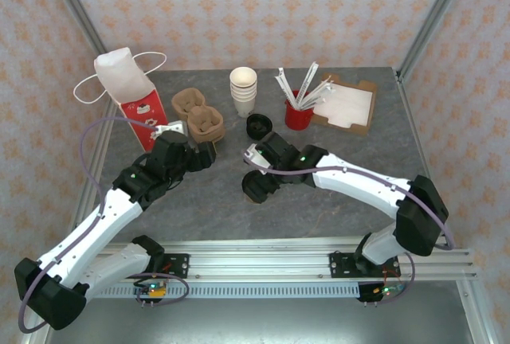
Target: Pack the takeout coffee
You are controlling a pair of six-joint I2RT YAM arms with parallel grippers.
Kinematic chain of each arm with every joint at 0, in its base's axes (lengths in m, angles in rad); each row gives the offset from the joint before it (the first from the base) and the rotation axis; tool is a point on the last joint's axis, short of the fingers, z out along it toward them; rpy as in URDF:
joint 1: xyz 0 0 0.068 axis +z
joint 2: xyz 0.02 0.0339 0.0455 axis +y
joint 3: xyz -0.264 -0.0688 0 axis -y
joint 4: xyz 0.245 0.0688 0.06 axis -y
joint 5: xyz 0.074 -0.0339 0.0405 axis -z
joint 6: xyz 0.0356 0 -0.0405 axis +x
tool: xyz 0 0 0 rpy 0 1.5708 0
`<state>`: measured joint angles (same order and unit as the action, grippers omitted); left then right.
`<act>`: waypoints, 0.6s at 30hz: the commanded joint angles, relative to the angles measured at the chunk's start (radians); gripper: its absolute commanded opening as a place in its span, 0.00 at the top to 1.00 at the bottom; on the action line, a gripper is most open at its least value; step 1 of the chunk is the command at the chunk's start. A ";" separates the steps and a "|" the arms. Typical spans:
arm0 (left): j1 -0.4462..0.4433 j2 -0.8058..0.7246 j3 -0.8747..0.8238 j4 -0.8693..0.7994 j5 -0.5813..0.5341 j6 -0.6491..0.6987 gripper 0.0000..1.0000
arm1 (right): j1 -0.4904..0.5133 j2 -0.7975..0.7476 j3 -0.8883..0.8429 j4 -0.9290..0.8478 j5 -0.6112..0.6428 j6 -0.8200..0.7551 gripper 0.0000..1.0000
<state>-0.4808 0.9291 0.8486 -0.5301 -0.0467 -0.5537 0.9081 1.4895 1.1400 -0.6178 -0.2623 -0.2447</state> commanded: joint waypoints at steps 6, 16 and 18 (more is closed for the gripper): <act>0.018 -0.013 -0.015 -0.012 0.026 -0.011 0.09 | 0.012 0.050 0.063 -0.060 0.001 -0.053 0.06; 0.020 -0.015 -0.022 -0.008 0.035 -0.008 0.09 | 0.014 0.105 0.091 -0.077 0.031 -0.064 0.10; 0.022 -0.014 -0.025 -0.005 0.037 -0.008 0.09 | 0.014 0.110 0.090 -0.079 0.033 -0.063 0.13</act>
<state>-0.4683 0.9291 0.8406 -0.5301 -0.0105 -0.5533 0.9138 1.5902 1.1969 -0.6643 -0.2543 -0.2943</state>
